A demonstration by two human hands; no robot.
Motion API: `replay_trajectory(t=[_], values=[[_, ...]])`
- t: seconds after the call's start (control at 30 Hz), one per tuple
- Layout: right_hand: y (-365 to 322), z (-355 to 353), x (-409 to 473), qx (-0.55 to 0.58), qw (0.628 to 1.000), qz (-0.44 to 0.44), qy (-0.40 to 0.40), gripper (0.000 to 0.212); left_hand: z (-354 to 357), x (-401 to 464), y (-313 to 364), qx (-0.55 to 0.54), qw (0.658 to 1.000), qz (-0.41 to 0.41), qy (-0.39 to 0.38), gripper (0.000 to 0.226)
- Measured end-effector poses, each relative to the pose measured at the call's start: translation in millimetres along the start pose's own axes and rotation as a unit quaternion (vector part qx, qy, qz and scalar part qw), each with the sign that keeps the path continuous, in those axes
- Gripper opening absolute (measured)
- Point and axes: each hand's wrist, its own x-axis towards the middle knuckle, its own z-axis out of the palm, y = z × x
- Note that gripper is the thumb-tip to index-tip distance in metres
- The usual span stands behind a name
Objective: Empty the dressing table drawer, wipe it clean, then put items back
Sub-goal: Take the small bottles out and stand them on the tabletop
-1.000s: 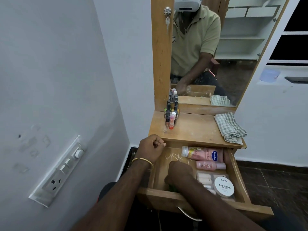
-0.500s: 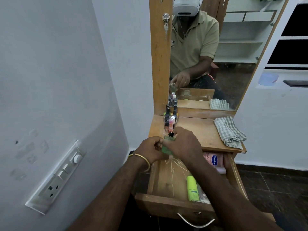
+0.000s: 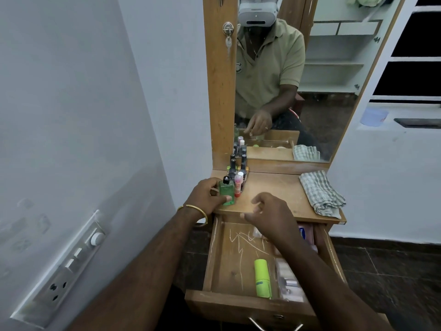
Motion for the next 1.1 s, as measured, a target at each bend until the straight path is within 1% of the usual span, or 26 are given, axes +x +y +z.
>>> replay_trajectory(t=[0.07, 0.13, 0.23, 0.3, 0.43, 0.53, 0.73, 0.87, 0.9, 1.0, 1.03, 1.1], values=[[17, 2, -1, -0.033, 0.998, 0.036, -0.043, 0.034, 0, 5, -1, 0.008, 1.0, -0.008, -0.002, 0.034], [28, 7, -5, -0.096, 0.989, 0.057, -0.101, 0.036, 2, 8, -5, 0.007, 1.0, -0.017, 0.0, 0.036], [40, 21, -15, -0.162, 0.968, 0.078, -0.173, 0.053, 4, 11, -9, -0.005, 1.0, -0.026, 0.009, 0.04], [46, 33, -22, -0.191, 0.958, 0.085, -0.198, 0.065, 5, 12, -11, -0.015, 0.999, -0.027, 0.023, 0.041], [54, 51, -34, -0.203, 0.949, 0.083, -0.225, 0.075, 7, 13, -13, -0.038, 0.998, -0.018, 0.038, 0.04], [56, 57, -38, -0.228, 0.943, 0.083, -0.226, 0.078, 8, 15, -16, -0.051, 0.997, -0.015, 0.049, 0.04], [64, 63, -42, -0.224, 0.942, 0.097, -0.232, 0.076, 12, 13, -19, -0.066, 0.996, -0.018, 0.065, 0.041], [67, 63, -43, -0.211, 0.947, 0.093, -0.221, 0.066, 13, 12, -22, -0.097, 0.993, -0.035, 0.055, 0.054], [66, 61, -43, -0.2, 0.951, 0.091, -0.216, 0.065, 13, 10, -24, -0.115, 0.991, -0.035, 0.061, 0.052], [60, 49, -39, -0.147, 0.969, 0.071, -0.185, 0.063, 12, 9, -26, -0.193, 0.976, -0.061, 0.08, 0.023], [55, 42, -36, -0.124, 0.976, 0.058, -0.17, 0.063, 12, 11, -26, -0.206, 0.972, -0.071, 0.086, 0.018], [44, 25, -29, -0.073, 0.989, 0.014, -0.127, 0.06, 14, 17, -23, -0.171, 0.977, -0.074, 0.102, 0.022]])
